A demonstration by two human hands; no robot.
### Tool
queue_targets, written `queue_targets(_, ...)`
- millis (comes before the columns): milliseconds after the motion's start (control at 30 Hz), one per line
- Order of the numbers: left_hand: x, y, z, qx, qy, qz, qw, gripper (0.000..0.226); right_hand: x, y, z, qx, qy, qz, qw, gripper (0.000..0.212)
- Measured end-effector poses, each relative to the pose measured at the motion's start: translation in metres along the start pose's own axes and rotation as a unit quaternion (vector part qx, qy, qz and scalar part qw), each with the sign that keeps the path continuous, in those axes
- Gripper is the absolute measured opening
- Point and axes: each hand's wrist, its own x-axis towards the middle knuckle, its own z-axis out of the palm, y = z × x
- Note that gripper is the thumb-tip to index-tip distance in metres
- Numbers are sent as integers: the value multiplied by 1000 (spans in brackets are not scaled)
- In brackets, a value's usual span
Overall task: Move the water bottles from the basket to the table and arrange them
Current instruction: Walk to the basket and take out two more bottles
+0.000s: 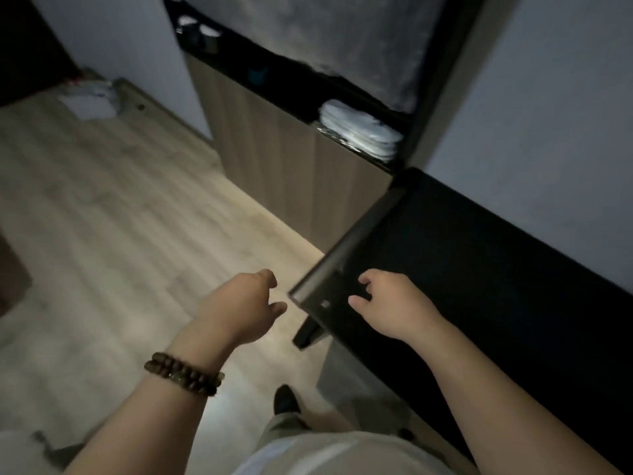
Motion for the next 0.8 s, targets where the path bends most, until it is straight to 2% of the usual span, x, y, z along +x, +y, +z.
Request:
queue_targets(133, 8, -74, -25, -48, 0, -64, 997, 52, 35, -85, 12, -78, 3, -51, 996, 39)
queue_targets(267, 11, -132, -42, -86, 11, -117, 989, 52, 73, -159, 26, -131, -24, -95, 986, 56)
queue_targets(400, 19, -189, -64, -86, 15, -164, 983, 53, 114, -230, 41, -165, -46, -133, 976, 56)
queue_targets(533, 43, -248, -95, -97, 34, -211, 972, 52, 161, -296, 51, -191, -56, -161, 967, 48)
queue_targets(800, 135, -361, -184, -90, 35, -254, 962, 52, 287, -435, 53, -191, -72, -187, 961, 47)
